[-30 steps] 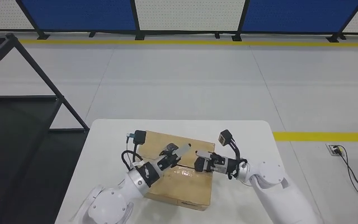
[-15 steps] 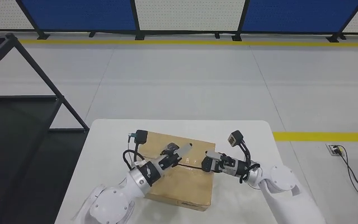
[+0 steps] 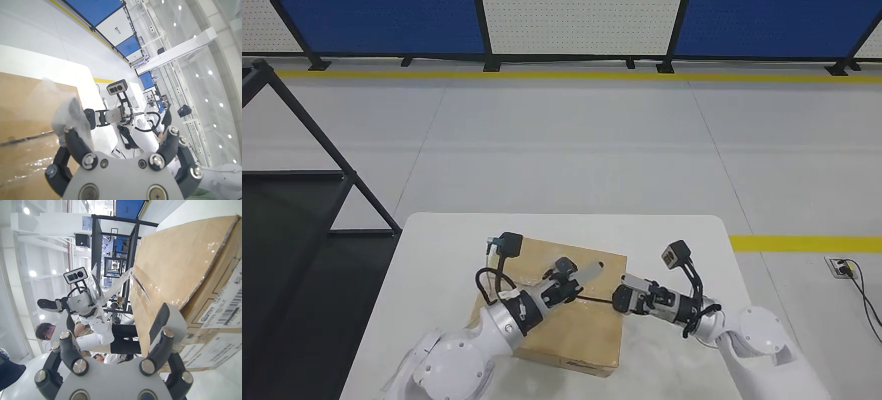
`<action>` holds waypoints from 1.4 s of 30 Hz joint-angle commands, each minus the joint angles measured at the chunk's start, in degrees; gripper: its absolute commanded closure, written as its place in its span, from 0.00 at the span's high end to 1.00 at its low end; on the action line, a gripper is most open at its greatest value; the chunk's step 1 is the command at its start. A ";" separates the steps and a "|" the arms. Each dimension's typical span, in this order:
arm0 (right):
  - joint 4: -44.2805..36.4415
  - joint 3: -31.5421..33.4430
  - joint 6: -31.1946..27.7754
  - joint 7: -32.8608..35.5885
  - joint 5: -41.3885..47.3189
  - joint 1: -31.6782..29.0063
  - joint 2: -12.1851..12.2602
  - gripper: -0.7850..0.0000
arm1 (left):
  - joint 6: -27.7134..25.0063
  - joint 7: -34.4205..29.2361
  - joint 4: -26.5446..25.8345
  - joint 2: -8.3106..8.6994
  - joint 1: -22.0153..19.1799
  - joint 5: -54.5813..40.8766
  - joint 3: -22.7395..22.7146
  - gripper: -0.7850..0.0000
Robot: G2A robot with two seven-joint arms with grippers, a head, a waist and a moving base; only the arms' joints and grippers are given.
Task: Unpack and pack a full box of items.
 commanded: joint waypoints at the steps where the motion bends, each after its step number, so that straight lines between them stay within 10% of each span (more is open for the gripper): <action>1: -0.51 0.26 -0.12 -0.06 -0.04 -0.46 0.11 1.00 | 0.11 0.01 0.11 -0.19 -0.34 0.19 0.56 1.00; 42: -5.18 4.10 -4.47 3.02 2.77 -8.83 2.07 1.00 | 2.14 0.35 5.35 -4.12 -5.92 4.06 8.03 1.00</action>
